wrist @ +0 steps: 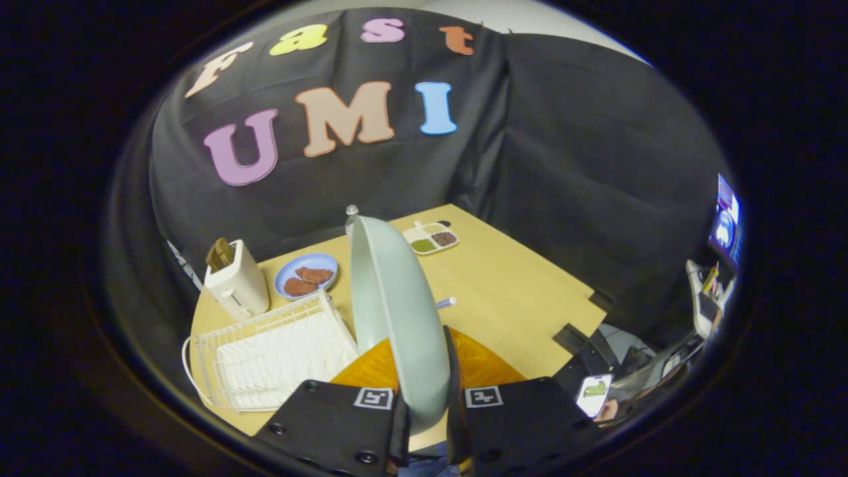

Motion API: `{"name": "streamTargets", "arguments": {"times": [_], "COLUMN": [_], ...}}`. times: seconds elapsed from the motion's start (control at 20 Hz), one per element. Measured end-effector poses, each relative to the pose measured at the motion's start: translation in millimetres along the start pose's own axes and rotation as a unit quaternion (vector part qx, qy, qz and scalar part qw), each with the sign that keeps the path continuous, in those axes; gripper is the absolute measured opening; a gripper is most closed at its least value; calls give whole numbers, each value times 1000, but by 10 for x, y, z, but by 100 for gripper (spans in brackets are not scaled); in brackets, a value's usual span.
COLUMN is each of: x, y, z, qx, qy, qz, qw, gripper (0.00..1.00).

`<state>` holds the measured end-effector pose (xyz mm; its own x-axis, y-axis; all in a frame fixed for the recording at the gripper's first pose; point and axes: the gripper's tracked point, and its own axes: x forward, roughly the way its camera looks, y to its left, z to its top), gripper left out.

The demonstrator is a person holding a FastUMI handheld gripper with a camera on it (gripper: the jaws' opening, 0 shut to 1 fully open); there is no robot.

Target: Take the plate from the dish rack, then take the spoon from the basket and place it into the plate.

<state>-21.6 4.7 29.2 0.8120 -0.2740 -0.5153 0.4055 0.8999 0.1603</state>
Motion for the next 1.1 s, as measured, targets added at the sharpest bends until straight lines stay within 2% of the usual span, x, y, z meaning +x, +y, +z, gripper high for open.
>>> {"name": "streamTargets", "arguments": {"times": [0.2, 0.45, 0.85, 1.1], "x": [73, 316, 931, 1195], "y": [-391, -668, -750, -735], "z": [-472, -927, -1455, -1436], "qx": [77, 165, 195, 226], "qy": [50, 110, 245, 267], "qz": [-13, -12, 27, 76], "qw": [996, 980, 949, 934], "gripper": [25, 25, 25, 26]}}
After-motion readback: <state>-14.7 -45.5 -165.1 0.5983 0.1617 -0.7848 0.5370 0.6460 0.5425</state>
